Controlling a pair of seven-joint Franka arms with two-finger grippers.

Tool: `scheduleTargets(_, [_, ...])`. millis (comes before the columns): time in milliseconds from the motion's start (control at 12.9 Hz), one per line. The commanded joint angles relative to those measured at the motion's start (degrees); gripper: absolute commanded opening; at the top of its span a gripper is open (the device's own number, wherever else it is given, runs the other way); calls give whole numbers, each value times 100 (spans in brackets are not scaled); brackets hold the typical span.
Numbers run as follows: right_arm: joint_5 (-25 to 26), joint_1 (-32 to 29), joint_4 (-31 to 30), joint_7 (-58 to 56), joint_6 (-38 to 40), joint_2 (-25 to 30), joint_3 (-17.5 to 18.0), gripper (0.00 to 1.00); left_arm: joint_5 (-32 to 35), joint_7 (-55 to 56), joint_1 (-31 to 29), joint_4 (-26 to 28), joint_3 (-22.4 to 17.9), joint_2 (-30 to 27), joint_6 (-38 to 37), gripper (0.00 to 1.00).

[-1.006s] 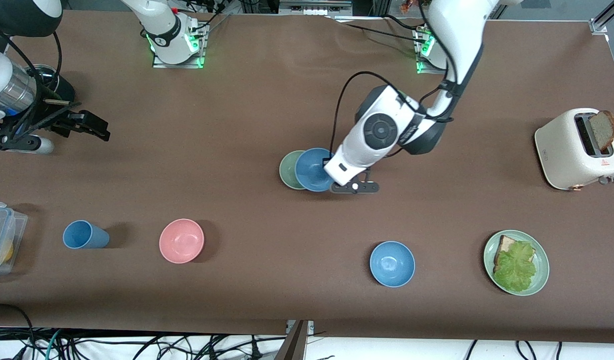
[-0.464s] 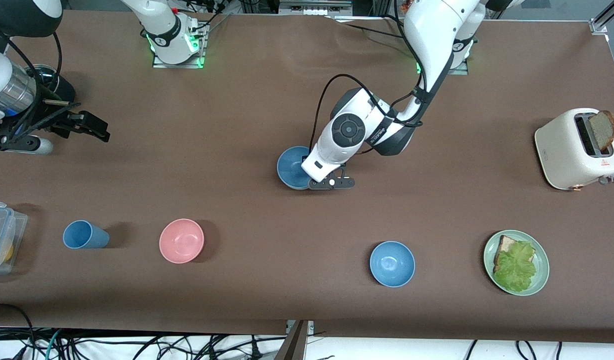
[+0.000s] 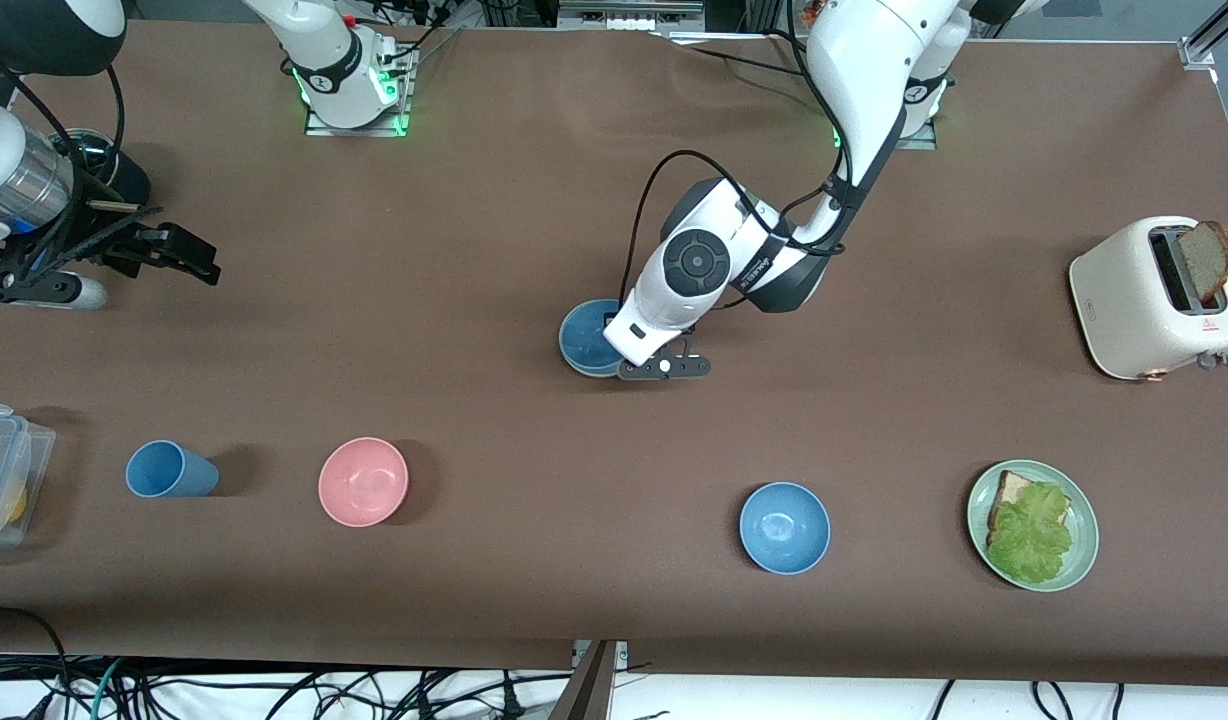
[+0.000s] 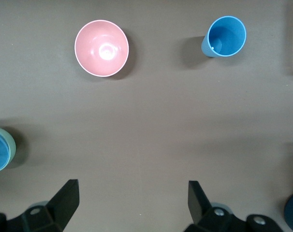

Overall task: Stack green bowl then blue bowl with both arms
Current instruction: 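Lower the blue bowl into the green bowl and open the left gripper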

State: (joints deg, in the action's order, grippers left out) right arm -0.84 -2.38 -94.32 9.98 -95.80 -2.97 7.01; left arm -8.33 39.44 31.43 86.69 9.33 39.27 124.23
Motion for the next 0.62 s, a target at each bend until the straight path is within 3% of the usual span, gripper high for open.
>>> scheduleTargets(0, [57, -35, 160, -58, 44, -55, 46, 99, -81, 38, 21, -109, -255, -181, -100, 44])
scheduleTargets(77, [57, -35, 160, -49, 44, -63, 46, 99, -81, 3, -32, -126, -273, -322, -283, 54])
scheduleTargets(155, [57, -35, 160, -58, 44, -55, 46, 99, -72, -41, -163, -161, -274, -480, -433, 91])
scheduleTargets(232, [57, -26, 151, -40, 44, -55, 46, 99, -55, -224, -277, -162, -282, -638, -556, 100])
scheduleTargets(542, [57, -26, 160, -31, 44, -55, 46, 99, -11, -1743, -909, -170, -643, -1350, -1373, 100])
